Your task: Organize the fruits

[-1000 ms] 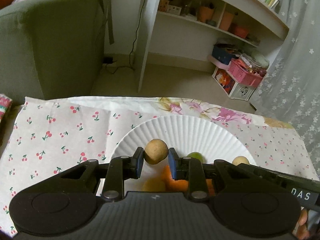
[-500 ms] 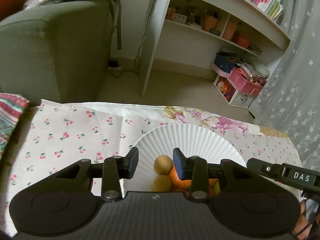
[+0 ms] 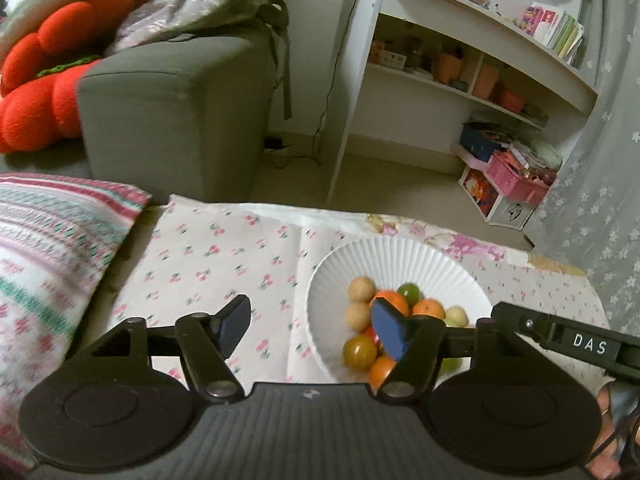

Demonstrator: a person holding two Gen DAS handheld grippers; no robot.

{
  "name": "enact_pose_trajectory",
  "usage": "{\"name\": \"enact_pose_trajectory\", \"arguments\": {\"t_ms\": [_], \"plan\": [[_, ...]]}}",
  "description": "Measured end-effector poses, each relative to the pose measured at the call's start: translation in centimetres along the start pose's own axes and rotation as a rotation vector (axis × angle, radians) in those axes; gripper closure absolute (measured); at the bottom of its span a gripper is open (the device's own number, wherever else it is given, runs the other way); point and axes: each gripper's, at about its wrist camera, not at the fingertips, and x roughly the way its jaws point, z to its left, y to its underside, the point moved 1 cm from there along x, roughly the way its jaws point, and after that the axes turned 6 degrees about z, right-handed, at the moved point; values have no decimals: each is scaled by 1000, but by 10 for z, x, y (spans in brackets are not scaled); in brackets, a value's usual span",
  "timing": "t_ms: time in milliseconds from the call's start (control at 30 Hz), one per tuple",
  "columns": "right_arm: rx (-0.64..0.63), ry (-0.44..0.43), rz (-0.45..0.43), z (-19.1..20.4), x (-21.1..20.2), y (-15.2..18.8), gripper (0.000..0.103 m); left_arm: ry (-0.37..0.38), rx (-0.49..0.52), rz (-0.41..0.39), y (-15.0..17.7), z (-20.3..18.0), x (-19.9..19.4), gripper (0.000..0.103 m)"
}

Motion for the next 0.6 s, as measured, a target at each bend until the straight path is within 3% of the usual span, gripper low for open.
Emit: {"name": "enact_pose_trajectory", "arguments": {"t_ms": [167, 433, 600], "plan": [[-58, 47, 10, 16, -17, 15, 51, -22, -15, -4, 20, 8, -23, 14], [-71, 87, -2, 27, -51, 45, 25, -67, 23, -48, 48, 10, -60, 3], [-25, 40, -16, 30, -71, 64, 23, -59, 28, -59, 62, 11, -74, 3]]}}
